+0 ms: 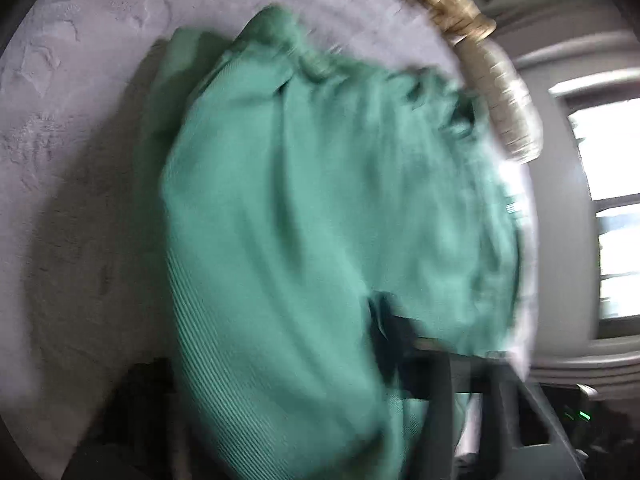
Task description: Fold large clothes
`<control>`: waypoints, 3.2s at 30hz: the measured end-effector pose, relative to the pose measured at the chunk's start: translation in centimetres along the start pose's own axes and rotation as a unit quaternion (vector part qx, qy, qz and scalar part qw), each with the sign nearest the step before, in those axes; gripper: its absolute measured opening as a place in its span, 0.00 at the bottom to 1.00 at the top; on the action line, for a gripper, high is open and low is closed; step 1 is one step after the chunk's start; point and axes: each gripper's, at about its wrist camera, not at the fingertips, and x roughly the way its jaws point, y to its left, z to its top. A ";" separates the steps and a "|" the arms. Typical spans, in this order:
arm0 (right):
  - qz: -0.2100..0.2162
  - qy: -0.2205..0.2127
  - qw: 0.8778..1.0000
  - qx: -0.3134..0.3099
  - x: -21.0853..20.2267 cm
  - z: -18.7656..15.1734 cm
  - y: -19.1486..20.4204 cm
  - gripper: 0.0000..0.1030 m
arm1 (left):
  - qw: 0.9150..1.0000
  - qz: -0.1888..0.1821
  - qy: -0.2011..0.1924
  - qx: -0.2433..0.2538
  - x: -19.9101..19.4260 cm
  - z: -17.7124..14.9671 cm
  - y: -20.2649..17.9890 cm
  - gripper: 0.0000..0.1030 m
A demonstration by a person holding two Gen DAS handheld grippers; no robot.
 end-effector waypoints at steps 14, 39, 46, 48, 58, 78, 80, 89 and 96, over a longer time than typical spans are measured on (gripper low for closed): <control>-0.262 -0.076 0.953 -0.130 -9.9 5.9 -2.3 0.06 | 0.991 0.020 -0.105 0.075 -5.1 -0.5 -6.7 0.13; -0.040 -0.214 0.974 0.064 -28.5 4.2 -19.8 0.10 | 0.923 0.155 -0.056 0.347 14.4 -4.4 -39.1 0.48; -0.020 -0.215 0.974 0.073 -28.6 4.5 -21.5 0.10 | 0.917 0.051 -0.070 0.390 12.7 -7.1 -42.2 0.83; -0.026 -0.216 0.973 0.073 -29.7 4.2 -22.1 0.10 | 0.915 0.023 -0.080 0.395 10.7 -7.7 -42.1 0.83; -0.023 -0.270 0.961 0.057 -33.8 2.4 -20.3 0.65 | 0.943 0.128 -0.140 0.274 3.4 -6.3 -30.1 0.83; 0.021 -0.335 0.936 0.109 -33.5 1.0 -17.6 0.03 | 0.964 0.108 -0.073 0.230 5.0 -9.3 -23.8 0.83; -0.015 -0.313 0.935 0.165 -32.6 0.3 -21.3 0.03 | 0.968 0.101 -0.055 0.225 6.2 -9.8 -22.7 0.83; -0.138 -0.291 0.946 0.042 -37.4 -0.4 -16.8 0.09 | 0.974 0.088 -0.056 0.202 6.0 -9.9 -21.8 0.83; -0.241 -0.220 0.939 -0.109 -35.5 5.5 -10.8 0.58 | 0.975 0.086 -0.053 0.198 6.0 -10.1 -21.8 0.83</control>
